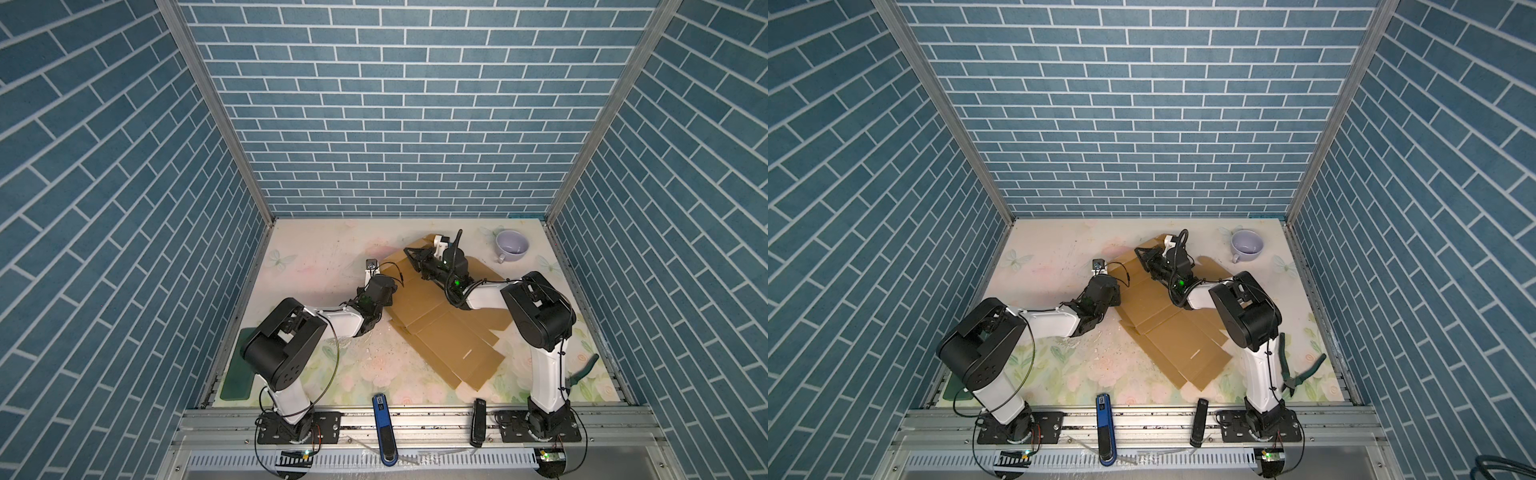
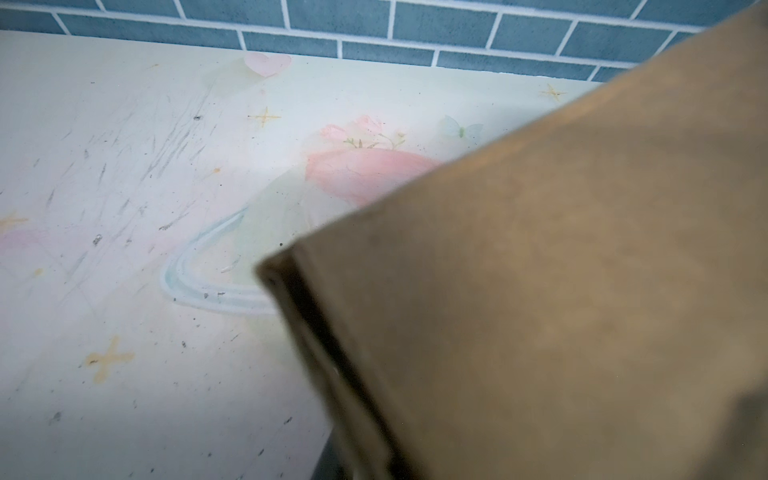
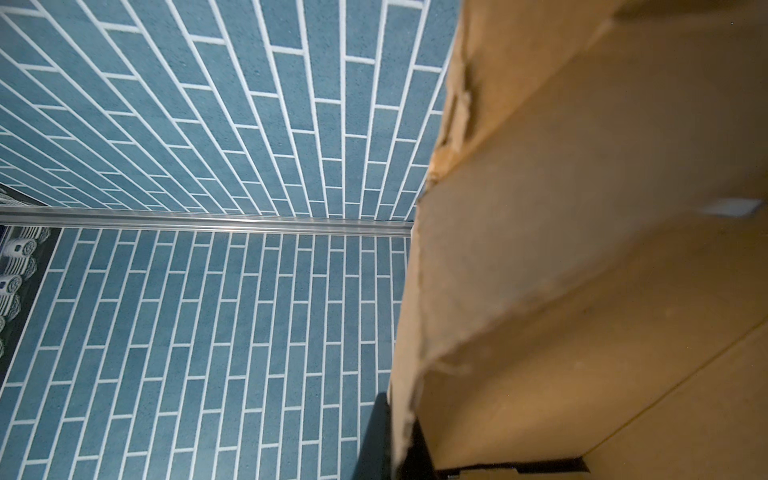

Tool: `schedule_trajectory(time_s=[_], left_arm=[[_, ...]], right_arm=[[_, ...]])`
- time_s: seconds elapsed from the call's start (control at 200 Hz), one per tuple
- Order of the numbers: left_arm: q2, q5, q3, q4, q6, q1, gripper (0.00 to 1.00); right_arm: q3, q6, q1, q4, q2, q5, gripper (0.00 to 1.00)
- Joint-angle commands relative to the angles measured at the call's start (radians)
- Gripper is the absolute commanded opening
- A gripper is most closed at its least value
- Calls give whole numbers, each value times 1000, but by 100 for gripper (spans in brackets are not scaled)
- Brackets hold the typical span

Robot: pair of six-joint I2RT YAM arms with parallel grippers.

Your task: Fold the paper box

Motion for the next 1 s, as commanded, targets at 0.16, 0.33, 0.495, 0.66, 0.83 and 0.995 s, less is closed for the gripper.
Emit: schedule_trajectory(time_s=[0.16,0.33,0.495,0.66,0.83,0.995], left_arm=[[19,0,51,-6,6,-16,11],[9,-13,59,-18,23,-16,5],[-2,-28,54,-25,36,-16,5],[-18,-40,49,-24,56,-16,3],[-36,-46,45,-25,86,-16,1],[-59,-47,23,-28,106,-16,1]], right_arm=[[-42,3,20,-27,-14,-62,0],[-35,3,20,-27,-19,-65,0],[-33,3,20,-30,-27,-68,2],[-27,1,20,-34,-33,-71,7],[-21,-6,20,-48,-44,-75,15],[-16,-17,20,-70,-60,-79,24]])
